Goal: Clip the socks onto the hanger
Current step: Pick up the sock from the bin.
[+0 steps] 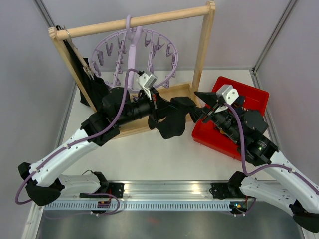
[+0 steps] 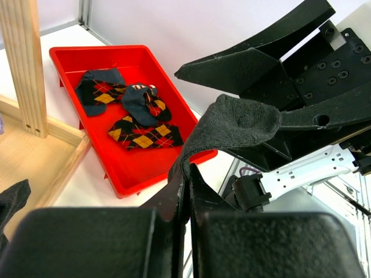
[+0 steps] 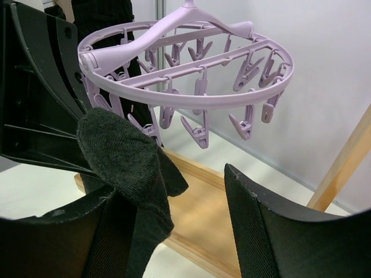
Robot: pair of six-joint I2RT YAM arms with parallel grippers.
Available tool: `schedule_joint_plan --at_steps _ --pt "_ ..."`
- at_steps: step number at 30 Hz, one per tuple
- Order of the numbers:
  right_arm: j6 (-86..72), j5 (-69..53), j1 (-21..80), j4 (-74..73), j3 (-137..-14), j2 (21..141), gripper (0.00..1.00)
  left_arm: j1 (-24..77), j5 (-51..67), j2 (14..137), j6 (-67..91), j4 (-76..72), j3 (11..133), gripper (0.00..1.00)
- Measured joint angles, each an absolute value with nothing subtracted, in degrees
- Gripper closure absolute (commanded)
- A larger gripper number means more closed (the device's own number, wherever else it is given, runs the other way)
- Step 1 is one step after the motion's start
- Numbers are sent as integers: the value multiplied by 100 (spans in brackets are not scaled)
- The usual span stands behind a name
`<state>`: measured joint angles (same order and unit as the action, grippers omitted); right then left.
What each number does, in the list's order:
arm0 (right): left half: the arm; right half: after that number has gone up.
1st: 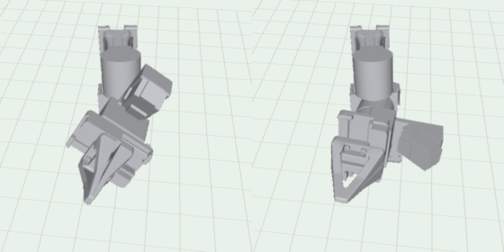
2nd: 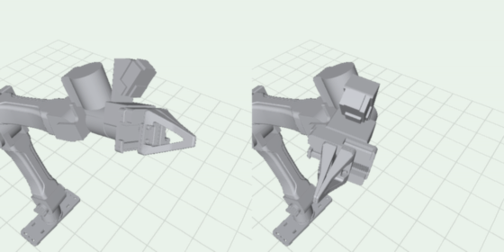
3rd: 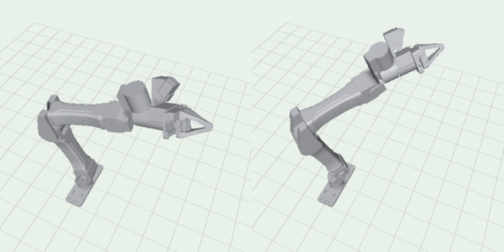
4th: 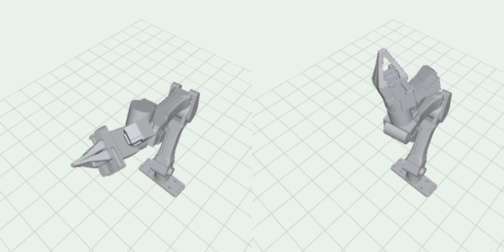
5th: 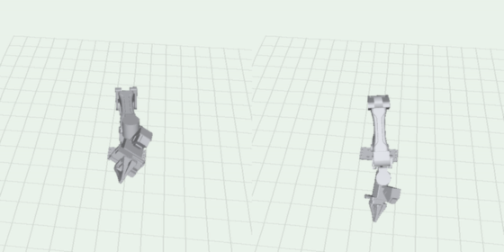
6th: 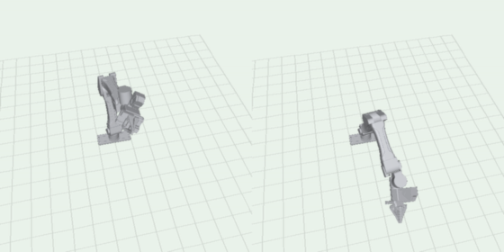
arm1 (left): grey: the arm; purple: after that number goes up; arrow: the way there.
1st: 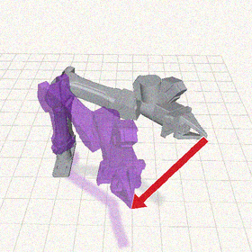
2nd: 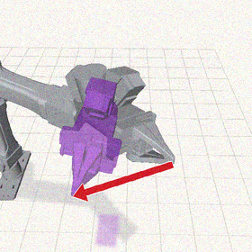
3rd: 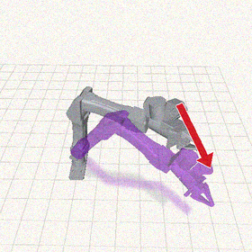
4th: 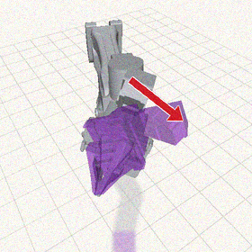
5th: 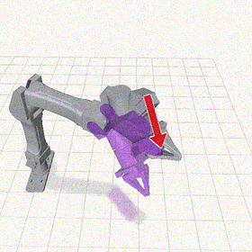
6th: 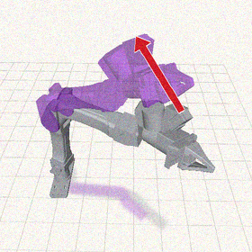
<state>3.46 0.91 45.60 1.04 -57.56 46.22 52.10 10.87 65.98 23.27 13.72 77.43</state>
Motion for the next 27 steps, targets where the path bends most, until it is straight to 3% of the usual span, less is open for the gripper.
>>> schedule_joint_plan --at_steps 4,8,13,20,27 --pt "327 -16 4560 158 -5758 4622 40 5210 1131 6595 2324 1369 7741 98" --pt "292 -67 4560 198 -5758 4626 62 5210 1223 6593 2324 1367 7723 98" --pt "198 -176 4563 213 -5841 4698 74 5210 1262 6573 2324 1380 7642 98" --pt "84 -353 4565 67 -6053 4786 100 5210 1264 6528 2309 1389 7537 96" --pt "-139 -666 4565 -180 -6182 4794 100 5210 1267 6528 2292 1387 7437 94"
